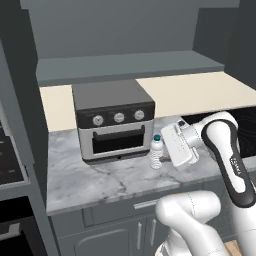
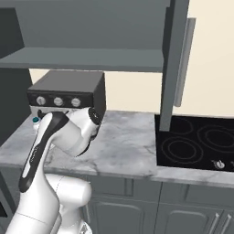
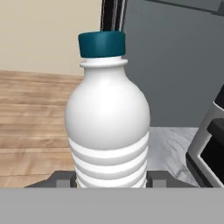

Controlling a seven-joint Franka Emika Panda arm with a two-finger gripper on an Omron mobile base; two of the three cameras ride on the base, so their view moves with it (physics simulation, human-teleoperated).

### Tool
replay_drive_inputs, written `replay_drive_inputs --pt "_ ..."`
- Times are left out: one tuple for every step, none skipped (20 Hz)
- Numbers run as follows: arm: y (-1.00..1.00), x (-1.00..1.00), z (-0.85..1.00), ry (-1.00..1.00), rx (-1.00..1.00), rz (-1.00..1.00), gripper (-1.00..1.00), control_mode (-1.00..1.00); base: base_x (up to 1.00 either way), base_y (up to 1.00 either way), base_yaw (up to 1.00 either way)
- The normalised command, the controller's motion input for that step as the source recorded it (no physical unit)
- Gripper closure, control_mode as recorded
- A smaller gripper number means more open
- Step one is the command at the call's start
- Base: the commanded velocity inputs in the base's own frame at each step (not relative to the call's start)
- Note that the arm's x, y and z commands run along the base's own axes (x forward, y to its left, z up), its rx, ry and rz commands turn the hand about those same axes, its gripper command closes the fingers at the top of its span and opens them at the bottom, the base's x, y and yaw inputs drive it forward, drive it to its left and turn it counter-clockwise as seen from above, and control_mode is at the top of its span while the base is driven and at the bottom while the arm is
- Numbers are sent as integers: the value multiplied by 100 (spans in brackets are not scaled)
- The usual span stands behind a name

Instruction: Pick the water bottle, milk, bottled water from the counter and place them in the open cabinet.

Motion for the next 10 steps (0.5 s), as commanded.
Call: replay_drive_inputs --pt "0 0 0 0 0 0 100 100 62 -5 18" --pt "0 0 0 0 0 0 100 100 55 -1 18" --pt "0 0 0 0 0 0 100 100 17 0 12" --pt "0 0 0 0 0 0 100 100 0 0 5" --pt "0 0 0 0 0 0 100 100 0 0 0" --pt "0 0 0 0 0 0 100 100 0 0 0" --pt "0 0 0 0 0 0 100 100 0 0 0" --pt "0 0 0 0 0 0 100 100 0 0 0" --pt "0 0 0 0 0 0 100 100 0 0 0" --pt "0 0 0 0 0 0 100 100 0 0 0"
